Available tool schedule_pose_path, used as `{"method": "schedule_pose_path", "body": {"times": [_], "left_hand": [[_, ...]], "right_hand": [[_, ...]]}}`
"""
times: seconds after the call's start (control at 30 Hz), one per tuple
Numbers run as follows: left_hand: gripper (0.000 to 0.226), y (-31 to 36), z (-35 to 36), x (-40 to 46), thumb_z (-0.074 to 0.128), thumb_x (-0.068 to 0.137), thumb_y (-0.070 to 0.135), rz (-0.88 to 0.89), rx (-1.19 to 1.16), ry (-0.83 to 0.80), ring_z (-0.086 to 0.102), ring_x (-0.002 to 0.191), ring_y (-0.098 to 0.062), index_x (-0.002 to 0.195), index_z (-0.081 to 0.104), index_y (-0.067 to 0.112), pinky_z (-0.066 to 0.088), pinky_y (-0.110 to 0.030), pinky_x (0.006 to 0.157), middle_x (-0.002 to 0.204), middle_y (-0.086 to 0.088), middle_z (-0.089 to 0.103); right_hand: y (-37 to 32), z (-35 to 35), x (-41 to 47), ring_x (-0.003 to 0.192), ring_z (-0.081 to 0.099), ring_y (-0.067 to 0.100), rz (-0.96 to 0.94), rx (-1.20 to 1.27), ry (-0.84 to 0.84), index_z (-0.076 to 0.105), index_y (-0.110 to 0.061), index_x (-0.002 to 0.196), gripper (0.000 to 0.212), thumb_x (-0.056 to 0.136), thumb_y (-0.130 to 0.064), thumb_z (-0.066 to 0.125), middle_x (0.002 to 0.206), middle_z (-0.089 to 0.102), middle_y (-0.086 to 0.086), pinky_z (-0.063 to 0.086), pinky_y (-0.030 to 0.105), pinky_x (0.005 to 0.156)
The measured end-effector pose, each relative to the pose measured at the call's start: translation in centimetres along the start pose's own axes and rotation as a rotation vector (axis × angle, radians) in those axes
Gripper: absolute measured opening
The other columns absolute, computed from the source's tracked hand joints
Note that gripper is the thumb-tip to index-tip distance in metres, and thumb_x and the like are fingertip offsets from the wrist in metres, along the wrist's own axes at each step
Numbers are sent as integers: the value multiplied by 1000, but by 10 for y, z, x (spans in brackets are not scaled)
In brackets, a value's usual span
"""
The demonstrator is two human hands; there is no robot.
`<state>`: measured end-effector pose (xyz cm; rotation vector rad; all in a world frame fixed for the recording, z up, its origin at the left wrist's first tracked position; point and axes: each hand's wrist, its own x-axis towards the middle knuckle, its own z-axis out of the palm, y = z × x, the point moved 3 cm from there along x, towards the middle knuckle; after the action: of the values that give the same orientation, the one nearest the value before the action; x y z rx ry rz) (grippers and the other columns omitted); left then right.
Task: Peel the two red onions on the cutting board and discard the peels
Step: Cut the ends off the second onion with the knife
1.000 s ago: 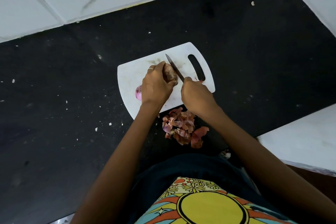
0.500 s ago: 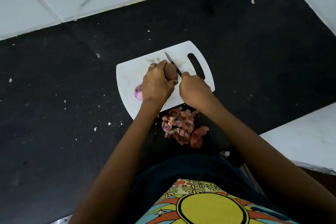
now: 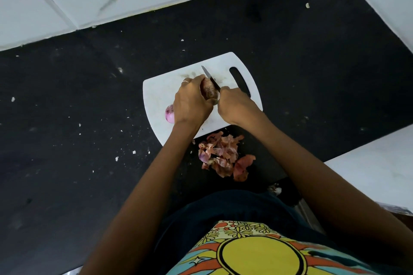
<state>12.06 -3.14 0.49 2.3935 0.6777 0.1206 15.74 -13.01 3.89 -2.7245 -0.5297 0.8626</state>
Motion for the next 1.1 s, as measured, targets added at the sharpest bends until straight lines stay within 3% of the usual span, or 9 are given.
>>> {"method": "schedule_pose_path", "body": {"times": [0.13,0.33,0.6,0.73,1.0,1.1], "left_hand": [[64,-2,-1,-1,80,74,26,-13,-27,-16,58,112,-29,133,55,18,46,-35,91,126,-12,58],[48,1,3,3,73,76,27,14,-2,-10,61,101,-30,121,62,18,48,-34,81,113,-11,63],[52,0,1,1,77,73,23,-1,-36,0,60,104,-32,123,61,18,46,-33,80,116,-12,63],[47,1,5,-2,72,75,24,9,-23,23,61,101,-32,121,62,19,47,-35,79,114,-11,63],[66,1,10,-10,77,76,19,15,-3,43,58,111,-32,137,51,21,46,-36,88,129,-12,55],[63,4,11,-10,76,77,21,30,17,59,59,108,-32,136,52,20,47,-37,88,128,-12,55]], "right_hand": [[7,8,-9,107,56,36,14,-27,19,44,-1,121,27,95,-3,38,117,56,19,38,37,73],[2,9,-7,113,53,34,17,-57,71,43,-3,122,28,95,-2,36,120,56,17,37,38,78],[14,16,-25,108,56,35,14,-54,59,43,-3,121,26,95,-3,38,117,56,18,36,38,73],[7,12,-13,113,54,36,30,-22,43,42,-1,123,29,95,-3,37,122,55,19,40,40,80],[20,21,-28,112,54,36,44,-42,39,35,1,134,41,93,-3,44,124,54,20,41,40,80],[16,18,-20,113,54,35,39,-13,52,42,0,124,30,95,-4,39,123,54,19,36,36,75]]}}
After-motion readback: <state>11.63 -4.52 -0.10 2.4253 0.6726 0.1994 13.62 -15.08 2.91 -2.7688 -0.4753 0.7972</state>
